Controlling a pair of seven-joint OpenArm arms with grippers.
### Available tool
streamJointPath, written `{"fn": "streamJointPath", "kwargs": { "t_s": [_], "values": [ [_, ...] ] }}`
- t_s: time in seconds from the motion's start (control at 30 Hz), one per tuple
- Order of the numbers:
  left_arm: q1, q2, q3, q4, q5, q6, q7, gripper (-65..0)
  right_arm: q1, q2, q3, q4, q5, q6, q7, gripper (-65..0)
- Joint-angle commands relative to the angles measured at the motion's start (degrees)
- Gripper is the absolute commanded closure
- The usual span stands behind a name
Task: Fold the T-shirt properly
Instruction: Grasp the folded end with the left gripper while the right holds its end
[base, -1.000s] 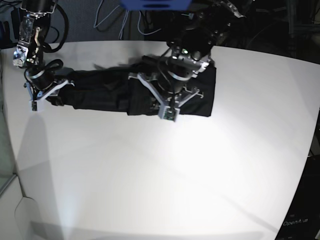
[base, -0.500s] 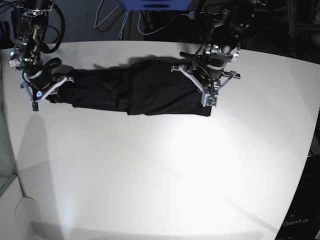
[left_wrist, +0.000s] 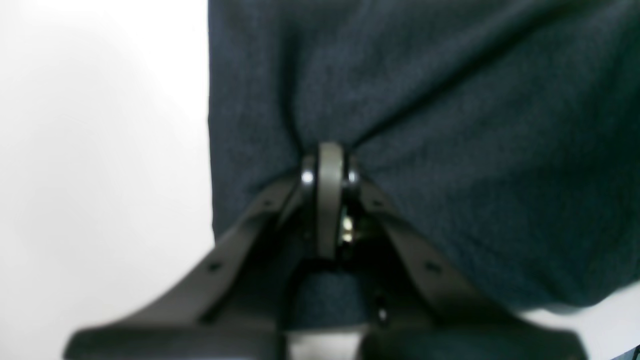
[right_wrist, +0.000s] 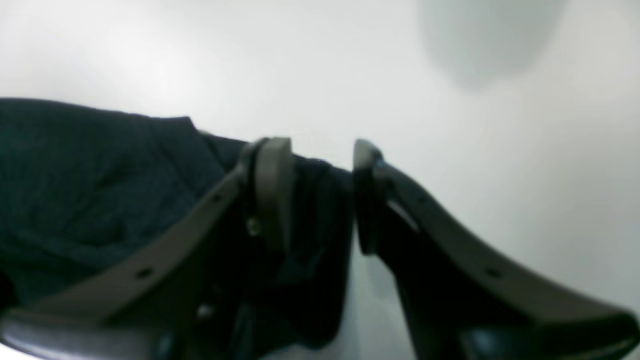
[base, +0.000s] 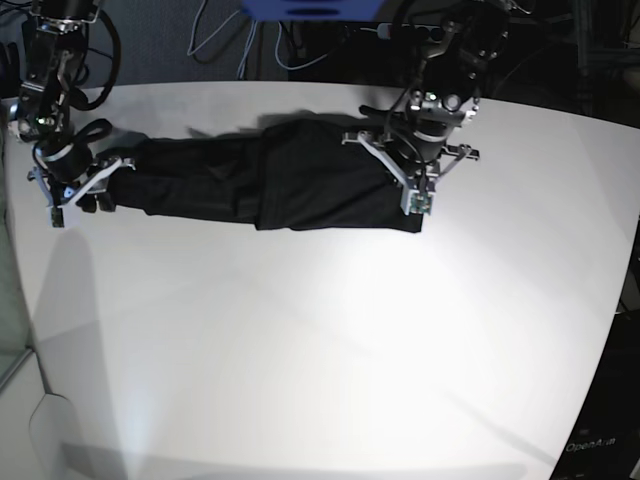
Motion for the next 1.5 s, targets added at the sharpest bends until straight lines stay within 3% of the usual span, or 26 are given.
{"fn": "streamJointPath", "kwargs": {
  "t_s": [0.0,0.33,0.6,0.83,1.47],
  "values": [
    [-0.3,-0.1,-0.1,0.6,0.1,0.0,-0.5,0.0,-0.1,1.1,0.5,2.2,0.7,-0.2,1.4,-21.8],
    [-0.5,-0.4,-0.1,0.6,0.1,0.0,-0.4,0.0,-1.5,1.6,0.5,6.3,0.7,-0.2,-7.1,-21.9],
    [-0.5,-0.9,-0.1,0.6,0.1,0.0,-0.4,0.0,-3.0,1.4,0.6,6.6,0.7,-0.2,-7.4,-23.4],
    [-0.6,-0.9,-0.1,-0.4,0.1,0.0,-0.4,0.0,-4.7,0.0,1.4,6.6,0.7,-0.2,-7.4,-38.1],
    [-0.1,-0.9,-0.1,-0.2,0.1,0.0,-0.5,0.0,-4.8,-5.4,1.5,6.2,0.7,-0.2,-7.3,-38.5]
  ]
}}
